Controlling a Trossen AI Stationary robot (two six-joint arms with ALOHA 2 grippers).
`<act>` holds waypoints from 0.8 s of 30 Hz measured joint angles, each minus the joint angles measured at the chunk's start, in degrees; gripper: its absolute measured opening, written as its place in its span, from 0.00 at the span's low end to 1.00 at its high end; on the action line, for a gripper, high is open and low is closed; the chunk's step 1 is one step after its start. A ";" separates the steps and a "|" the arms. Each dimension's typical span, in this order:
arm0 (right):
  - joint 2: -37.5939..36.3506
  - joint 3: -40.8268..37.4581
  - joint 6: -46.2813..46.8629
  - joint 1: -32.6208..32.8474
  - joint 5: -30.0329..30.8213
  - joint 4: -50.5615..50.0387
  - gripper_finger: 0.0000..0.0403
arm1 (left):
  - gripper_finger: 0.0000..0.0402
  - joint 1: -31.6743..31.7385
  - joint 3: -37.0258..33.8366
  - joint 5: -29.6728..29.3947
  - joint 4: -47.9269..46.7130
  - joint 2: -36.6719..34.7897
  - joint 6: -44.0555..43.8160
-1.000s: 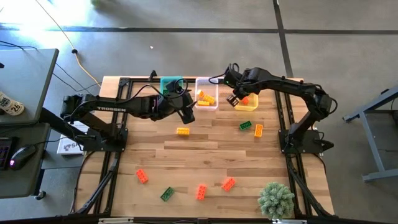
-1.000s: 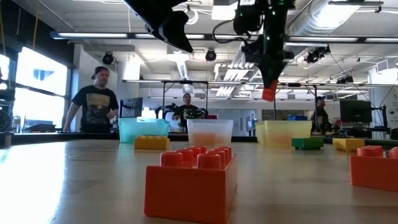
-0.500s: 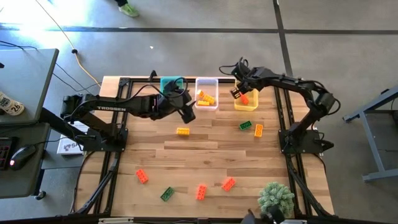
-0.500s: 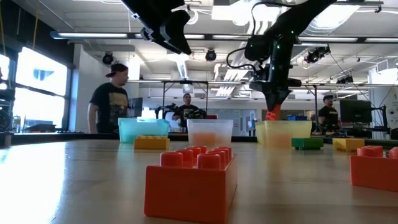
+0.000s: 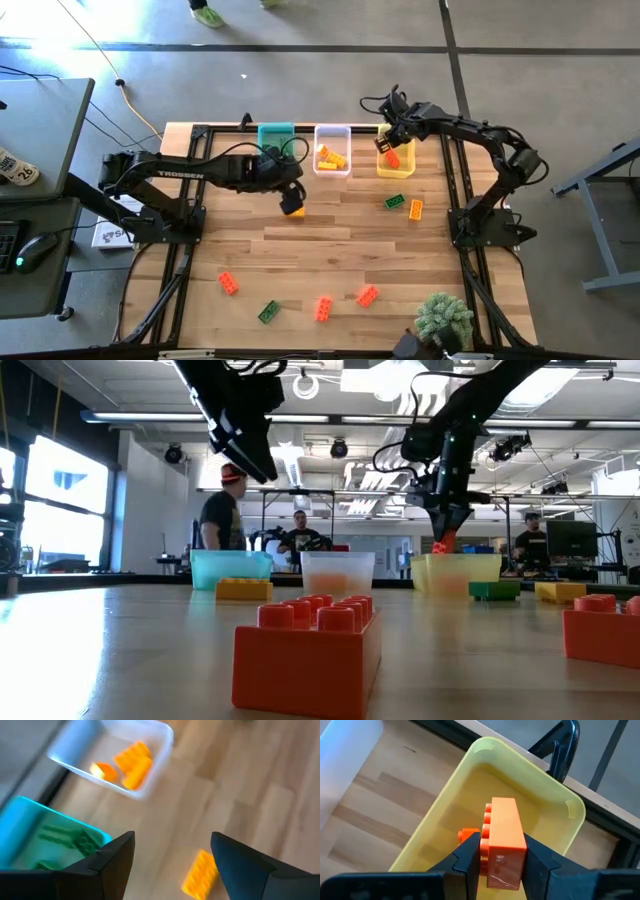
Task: Sort & place blocks by color
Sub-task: Put the orange game piece into the yellow bin, then put the yellow game piece into the white bin
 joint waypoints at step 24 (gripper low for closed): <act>0.00 0.00 -1.38 0.18 -2.76 -0.26 0.42 | 0.62 2.92 -1.50 12.33 -3.73 7.21 16.15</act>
